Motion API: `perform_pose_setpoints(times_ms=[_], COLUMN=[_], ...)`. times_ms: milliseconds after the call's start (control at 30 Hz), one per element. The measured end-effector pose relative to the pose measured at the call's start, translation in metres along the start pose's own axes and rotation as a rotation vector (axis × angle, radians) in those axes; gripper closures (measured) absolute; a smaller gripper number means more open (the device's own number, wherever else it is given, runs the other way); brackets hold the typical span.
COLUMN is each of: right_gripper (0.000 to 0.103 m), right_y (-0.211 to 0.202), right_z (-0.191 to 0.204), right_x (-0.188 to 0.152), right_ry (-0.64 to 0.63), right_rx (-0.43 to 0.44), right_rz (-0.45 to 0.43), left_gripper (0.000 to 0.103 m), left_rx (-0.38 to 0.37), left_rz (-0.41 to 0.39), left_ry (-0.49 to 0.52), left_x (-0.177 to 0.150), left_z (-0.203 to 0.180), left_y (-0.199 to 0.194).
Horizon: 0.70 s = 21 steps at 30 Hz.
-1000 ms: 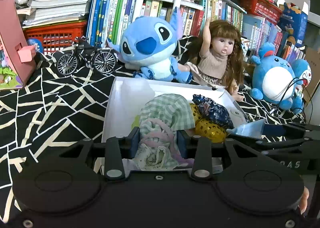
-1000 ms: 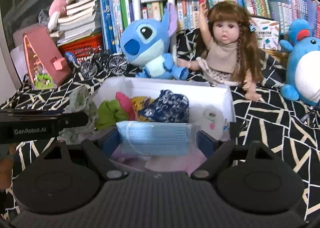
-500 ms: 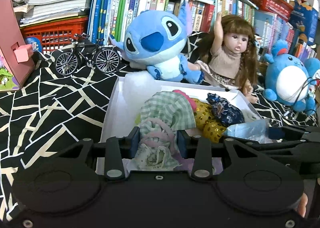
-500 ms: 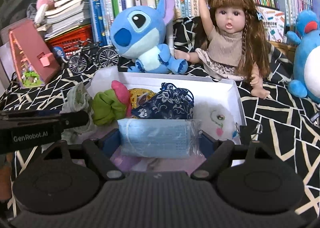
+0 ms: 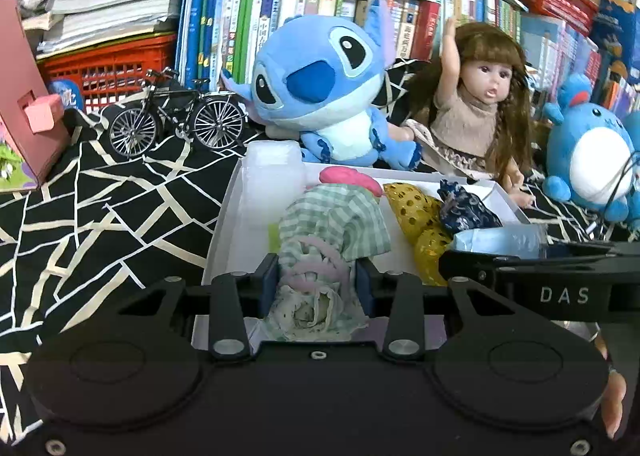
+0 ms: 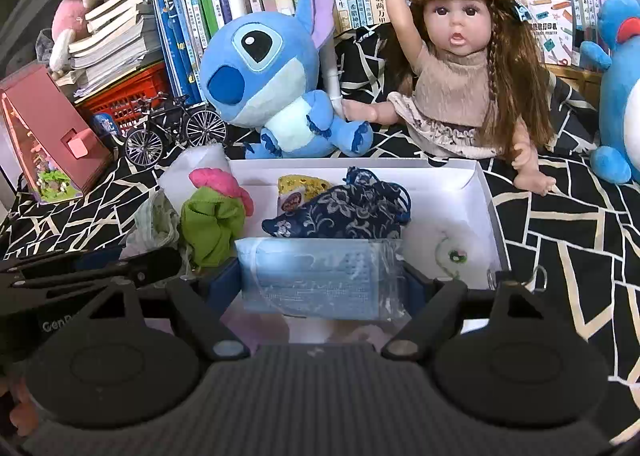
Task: Organize soft objects
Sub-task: 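Lower the checkered cloth into the box with left tool while right tool lowers the mask pack in, then open the left tool to release the cloth while the right tool releases the mask pack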
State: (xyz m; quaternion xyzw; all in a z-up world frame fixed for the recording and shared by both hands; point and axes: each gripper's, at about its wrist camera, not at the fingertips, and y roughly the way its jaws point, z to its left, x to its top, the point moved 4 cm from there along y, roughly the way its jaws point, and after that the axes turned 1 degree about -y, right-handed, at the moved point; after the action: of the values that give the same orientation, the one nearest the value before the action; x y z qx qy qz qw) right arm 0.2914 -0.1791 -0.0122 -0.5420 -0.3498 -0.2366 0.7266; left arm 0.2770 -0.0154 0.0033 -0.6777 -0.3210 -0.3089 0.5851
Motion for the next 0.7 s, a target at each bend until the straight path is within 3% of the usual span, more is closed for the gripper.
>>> perform_pose_setpoints(times_ms=[700], right_gripper=[0.016], right_y=[-0.015], right_z=[0.000], right_x=[-0.014], right_ry=[-0.035], right_rx=[0.018], right_rz=[-0.005], left_gripper=[0.059], left_rx=[-0.004], left_rz=[-0.016], left_ry=[0.070], left_x=[-0.014], left_z=[-0.008], left_y=[-0.017])
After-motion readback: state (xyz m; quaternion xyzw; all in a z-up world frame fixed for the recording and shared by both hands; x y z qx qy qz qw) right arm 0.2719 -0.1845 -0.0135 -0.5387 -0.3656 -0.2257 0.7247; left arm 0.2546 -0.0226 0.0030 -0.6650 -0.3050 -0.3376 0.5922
